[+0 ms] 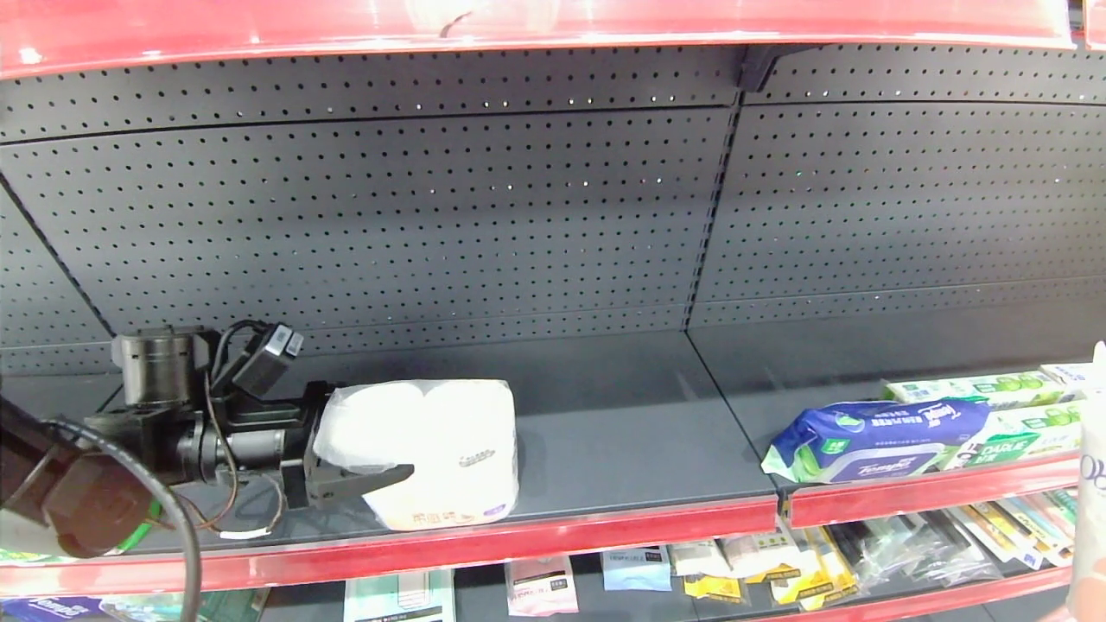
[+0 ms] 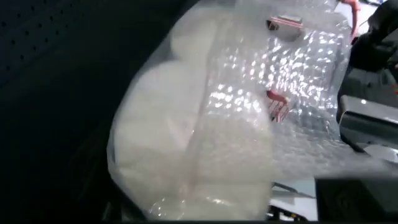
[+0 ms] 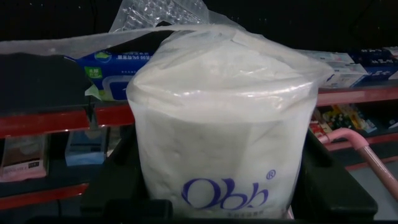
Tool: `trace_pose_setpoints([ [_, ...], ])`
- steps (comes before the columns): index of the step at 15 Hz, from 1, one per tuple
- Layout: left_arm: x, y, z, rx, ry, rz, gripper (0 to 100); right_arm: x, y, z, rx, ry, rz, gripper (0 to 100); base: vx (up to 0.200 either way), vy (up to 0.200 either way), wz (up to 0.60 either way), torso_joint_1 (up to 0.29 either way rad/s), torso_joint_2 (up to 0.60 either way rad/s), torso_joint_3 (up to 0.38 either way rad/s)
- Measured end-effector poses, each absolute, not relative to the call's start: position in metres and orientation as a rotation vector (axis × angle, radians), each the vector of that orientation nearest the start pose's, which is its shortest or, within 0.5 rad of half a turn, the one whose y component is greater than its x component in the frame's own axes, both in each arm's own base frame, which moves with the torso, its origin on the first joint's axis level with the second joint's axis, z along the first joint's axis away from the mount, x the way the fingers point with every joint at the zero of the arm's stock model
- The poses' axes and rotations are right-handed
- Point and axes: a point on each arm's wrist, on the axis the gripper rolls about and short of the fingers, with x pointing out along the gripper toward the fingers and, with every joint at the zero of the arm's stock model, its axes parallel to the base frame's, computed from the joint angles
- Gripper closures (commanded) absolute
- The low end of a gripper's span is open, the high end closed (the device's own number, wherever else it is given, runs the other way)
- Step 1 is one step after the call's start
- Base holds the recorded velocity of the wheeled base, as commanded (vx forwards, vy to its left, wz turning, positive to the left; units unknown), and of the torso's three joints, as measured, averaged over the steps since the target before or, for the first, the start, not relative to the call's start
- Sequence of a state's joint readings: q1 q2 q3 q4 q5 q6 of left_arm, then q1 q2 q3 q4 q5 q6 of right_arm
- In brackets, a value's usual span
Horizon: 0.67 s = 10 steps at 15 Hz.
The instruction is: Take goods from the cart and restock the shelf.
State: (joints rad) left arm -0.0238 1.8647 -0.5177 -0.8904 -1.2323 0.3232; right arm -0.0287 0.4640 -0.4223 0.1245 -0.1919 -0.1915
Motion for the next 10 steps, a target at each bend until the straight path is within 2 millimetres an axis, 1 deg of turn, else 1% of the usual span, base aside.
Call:
trace_pose_setpoints([
  [2, 0.271, -0.028, 0.119, -0.042, 0.188, -1.270, 0, 0.010, -0.005, 0.184, -0.204, 0.191, -0.204, 100, 0.000, 0.000, 0.00, 0.000, 0.00, 0.000],
  [5, 0.266, -0.028, 0.152, -0.041, 0.131, -1.267, 0, 0.011, -0.005, 0.184, -0.204, 0.195, -0.203, 100, 0.000, 0.000, 0.00, 0.000, 0.00, 0.000],
  [8, 0.266, -0.027, 0.175, -0.031, 0.084, -1.254, 0, 0.013, -0.005, 0.186, -0.204, 0.199, -0.205, 100, 0.000, 0.000, 0.00, 0.000, 0.00, 0.000],
  [10, 0.269, -0.025, 0.186, -0.024, 0.063, -1.207, 0, 0.013, -0.005, 0.186, -0.204, 0.198, -0.205, 100, 0.000, 0.000, 0.00, 0.000, 0.00, 0.000],
])
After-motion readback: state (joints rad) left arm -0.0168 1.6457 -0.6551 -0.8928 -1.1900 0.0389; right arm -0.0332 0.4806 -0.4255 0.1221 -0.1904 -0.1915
